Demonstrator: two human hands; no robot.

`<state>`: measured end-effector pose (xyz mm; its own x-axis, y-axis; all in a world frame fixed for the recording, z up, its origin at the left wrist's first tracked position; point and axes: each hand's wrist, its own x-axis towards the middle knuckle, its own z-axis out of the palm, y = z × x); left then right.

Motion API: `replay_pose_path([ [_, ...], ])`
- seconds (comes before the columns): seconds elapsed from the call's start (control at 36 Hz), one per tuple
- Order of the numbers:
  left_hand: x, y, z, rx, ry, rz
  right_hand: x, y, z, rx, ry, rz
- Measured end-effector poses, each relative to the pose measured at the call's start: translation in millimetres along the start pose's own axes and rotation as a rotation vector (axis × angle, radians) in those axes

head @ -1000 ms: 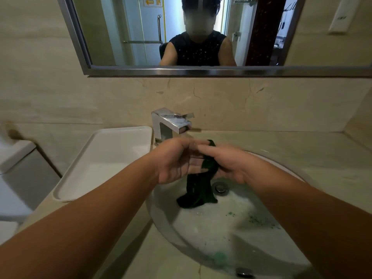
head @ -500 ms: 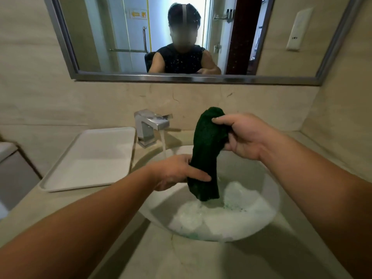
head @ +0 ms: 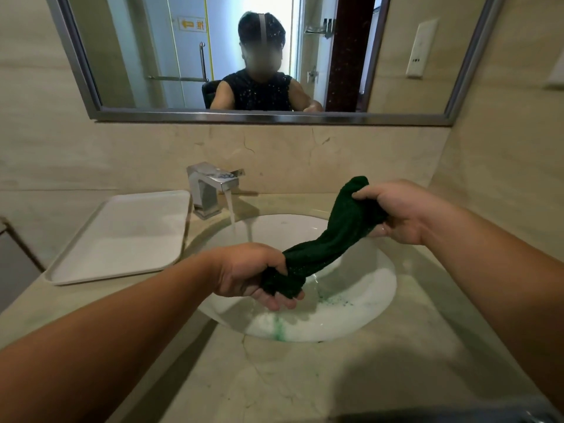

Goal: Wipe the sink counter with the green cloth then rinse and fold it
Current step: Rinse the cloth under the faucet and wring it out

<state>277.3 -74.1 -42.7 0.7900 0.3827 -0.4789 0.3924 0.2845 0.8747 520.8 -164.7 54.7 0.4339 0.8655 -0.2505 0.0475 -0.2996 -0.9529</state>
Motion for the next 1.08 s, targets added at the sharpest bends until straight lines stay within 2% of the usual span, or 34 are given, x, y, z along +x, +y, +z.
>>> replay_pose_path([
  [0.11, -1.0, 6.0, 2.1, -0.076, -0.071, -0.006, -13.4, -8.3, 8.1, -0.256, -0.112, -0.102],
  [0.22, -2.4, 18.5, 1.5, -0.278, -0.25, 0.038, -32.4, -15.8, 25.6, -0.491, -0.268, -0.235],
  [0.31, -6.8, 23.9, 2.0, -0.339, -0.33, 0.068, -43.9, -17.4, 40.5, -0.578, -0.41, -0.252],
  [0.36, -12.4, 23.2, 9.3, -0.353, -0.283, 0.061, -45.3, -17.1, 45.8, -0.541, -0.437, -0.231],
  [0.42, -16.5, 20.1, 14.5, -0.337, -0.157, 0.048, -43.3, -15.4, 47.0, -0.456, -0.429, -0.198],
  [0.47, -20.0, 16.2, 17.2, -0.262, -0.11, 0.036, -40.5, -10.5, 45.7, -0.416, -0.395, -0.195],
  [0.53, -18.8, 11.6, 15.5, -0.253, -0.063, 0.019, -39.1, -2.0, 44.3, -0.496, -0.355, -0.264],
  [0.69, -3.4, 16.7, 11.6, -0.466, 0.024, 0.121, -38.0, 42.1, 39.3, -1.274, -0.329, -0.706],
  [0.78, 1.2, 30.3, 15.6, -0.439, -0.041, 0.195, -23.2, 70.4, 40.9, -1.43, -0.138, -0.871],
  [0.83, 3.7, 41.7, 18.5, -0.3, -0.086, 0.195, -10.7, 75.1, 42.7, -1.443, 0.04, -0.999],
  [0.89, 6.8, 52.4, 19.5, -0.035, -0.102, 0.181, 1.4, 67.5, 40.5, -1.526, 0.149, -1.016],
  [0.94, 11.7, 63.6, 24.1, 0.359, 0.02, 0.161, 6.5, 51.7, 39.1, -1.623, 0.148, -0.871],
  [1.0, 18.5, 73.5, 34.2, 0.842, 0.25, 0.178, 8.7, 38.8, 41.8, -1.662, 0.103, -0.689],
  [1.06, 25.4, 77.3, 44.3, 1.252, 0.422, 0.228, 15.2, 31.3, 45.8, -1.609, -0.012, -0.505],
  [1.08, 29.3, 76.7, 46.9, 1.355, 0.457, 0.254, 18.3, 26.7, 46.2, -1.554, -0.097, -0.413],
])
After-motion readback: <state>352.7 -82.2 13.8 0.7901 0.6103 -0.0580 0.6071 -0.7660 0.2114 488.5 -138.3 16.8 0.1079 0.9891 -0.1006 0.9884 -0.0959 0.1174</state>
